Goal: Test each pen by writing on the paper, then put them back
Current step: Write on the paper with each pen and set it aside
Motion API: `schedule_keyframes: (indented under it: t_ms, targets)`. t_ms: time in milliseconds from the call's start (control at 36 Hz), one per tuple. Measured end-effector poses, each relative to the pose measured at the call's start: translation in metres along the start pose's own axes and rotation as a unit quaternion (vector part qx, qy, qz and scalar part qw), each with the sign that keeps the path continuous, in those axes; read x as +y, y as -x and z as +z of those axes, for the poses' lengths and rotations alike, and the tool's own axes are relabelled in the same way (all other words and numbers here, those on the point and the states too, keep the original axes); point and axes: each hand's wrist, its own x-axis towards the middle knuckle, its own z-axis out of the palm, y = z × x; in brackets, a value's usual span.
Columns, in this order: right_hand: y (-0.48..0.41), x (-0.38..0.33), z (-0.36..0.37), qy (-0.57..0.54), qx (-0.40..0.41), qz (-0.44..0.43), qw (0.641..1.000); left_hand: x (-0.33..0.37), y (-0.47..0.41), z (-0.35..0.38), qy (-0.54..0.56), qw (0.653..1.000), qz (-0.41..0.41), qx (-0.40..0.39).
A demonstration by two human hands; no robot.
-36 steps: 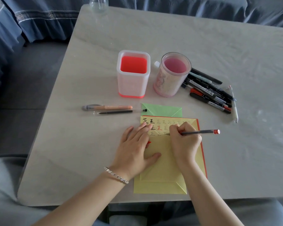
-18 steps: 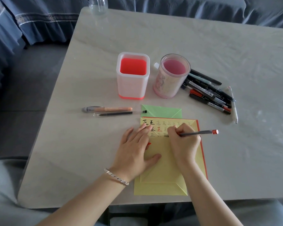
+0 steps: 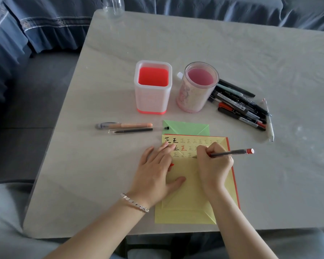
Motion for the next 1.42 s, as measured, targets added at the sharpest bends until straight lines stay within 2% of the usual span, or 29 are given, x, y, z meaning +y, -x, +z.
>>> schedule_keyframes:
  t_ms: [111,333,444,583,722,889,944,1028,1167,1250,1417]
  targets:
    - [-0.001,-0.001,0.000,-0.005,0.008,0.013,1.000,0.000,0.000,0.000,0.003,1.000,0.001,-0.002]
    - [-0.005,-0.013,-0.005,-0.132,0.036,0.093,0.986,0.002,-0.001,-0.002,0.009,1.000,-0.005,-0.005]
    - [-0.008,-0.019,-0.020,-0.172,-0.013,0.141,0.975,0.002,-0.001,-0.003,0.011,1.000,-0.012,-0.018]
    - [-0.005,-0.025,-0.045,-0.176,-0.074,0.147,0.971,0.003,-0.001,-0.007,0.029,1.000,0.003,-0.009]
    - [0.000,-0.038,-0.067,-0.261,-0.155,0.179,0.936,0.006,0.004,-0.020,0.136,0.990,-0.018,0.045]
    - [0.011,-0.054,-0.081,-0.234,-0.168,0.125,0.950,0.028,0.005,-0.046,0.307,0.944,-0.113,0.038]
    - [0.013,-0.059,-0.082,-0.242,-0.164,0.116,0.949,0.037,0.001,-0.058,0.390,0.909,-0.147,0.023]
    - [0.015,-0.067,-0.084,-0.266,-0.165,0.129,0.941,0.047,-0.003,-0.078,0.501,0.839,-0.213,0.015]
    - [0.021,-0.077,-0.087,-0.331,-0.194,0.155,0.910,0.050,-0.002,-0.096,0.538,0.810,-0.231,-0.030]
    - [0.023,-0.081,-0.086,-0.330,-0.216,0.156,0.906,0.054,0.002,-0.097,0.529,0.818,-0.222,-0.036]
    - [0.028,-0.086,-0.086,-0.298,-0.234,0.133,0.916,0.058,0.007,-0.094,0.472,0.858,-0.199,-0.044]
